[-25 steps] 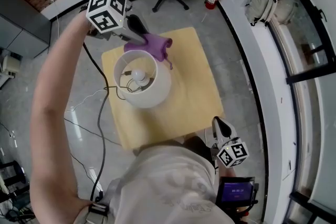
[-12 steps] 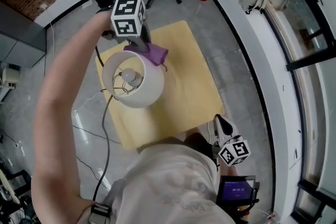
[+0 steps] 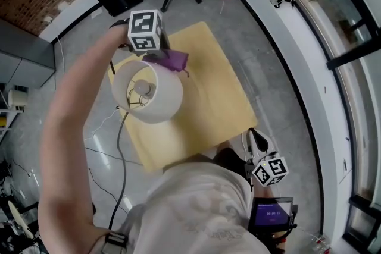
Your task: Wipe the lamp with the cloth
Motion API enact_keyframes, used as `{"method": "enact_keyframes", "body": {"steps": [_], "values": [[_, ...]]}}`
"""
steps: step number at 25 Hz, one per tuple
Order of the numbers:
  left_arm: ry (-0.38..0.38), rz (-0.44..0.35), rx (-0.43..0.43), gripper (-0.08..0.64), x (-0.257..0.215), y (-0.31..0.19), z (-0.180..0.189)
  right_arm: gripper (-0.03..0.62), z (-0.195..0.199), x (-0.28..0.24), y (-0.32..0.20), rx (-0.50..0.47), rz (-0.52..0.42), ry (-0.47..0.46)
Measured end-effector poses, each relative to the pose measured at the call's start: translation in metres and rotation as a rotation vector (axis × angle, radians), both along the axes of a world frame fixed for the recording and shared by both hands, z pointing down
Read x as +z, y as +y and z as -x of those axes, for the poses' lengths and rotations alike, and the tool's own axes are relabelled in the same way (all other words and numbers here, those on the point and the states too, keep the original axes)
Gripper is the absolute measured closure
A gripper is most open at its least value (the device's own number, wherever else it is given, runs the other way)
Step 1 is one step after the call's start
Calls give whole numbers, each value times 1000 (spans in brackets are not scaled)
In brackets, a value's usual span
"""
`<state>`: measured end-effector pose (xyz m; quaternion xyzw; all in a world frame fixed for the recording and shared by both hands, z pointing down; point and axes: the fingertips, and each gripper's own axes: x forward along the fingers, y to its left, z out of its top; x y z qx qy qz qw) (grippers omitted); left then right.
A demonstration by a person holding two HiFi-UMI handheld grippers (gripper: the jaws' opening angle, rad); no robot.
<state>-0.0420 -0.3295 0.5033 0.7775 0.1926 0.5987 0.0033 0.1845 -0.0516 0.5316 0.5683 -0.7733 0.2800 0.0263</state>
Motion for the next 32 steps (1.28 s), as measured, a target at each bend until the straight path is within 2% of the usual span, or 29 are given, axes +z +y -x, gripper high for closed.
{"method": "enact_keyframes", "body": {"steps": [7, 10, 16, 18, 21, 26, 29, 32], "values": [[137, -135, 83, 486, -93, 8, -7, 581, 5, -10, -8, -26, -36, 0], [143, -213, 99, 486, -120, 16, -2, 581, 13, -10, -9, -58, -43, 4], [53, -390, 100, 486, -151, 51, 5, 581, 24, -10, -15, -111, -73, -12], [22, -421, 106, 486, -154, 64, 2, 581, 26, -10, -22, -137, -83, -23], [-26, -462, 165, 486, -150, 70, -14, 581, 22, -11, -38, -180, -97, -45], [-198, -402, 233, 486, -115, 83, -15, 581, 11, -6, -43, -216, -96, -88], [-264, -399, 276, 485, -89, 81, -17, 581, -2, 1, -38, -212, -90, -90], [-338, -368, 278, 485, -63, 77, -16, 581, -17, 5, -37, -194, -82, -102]]}}
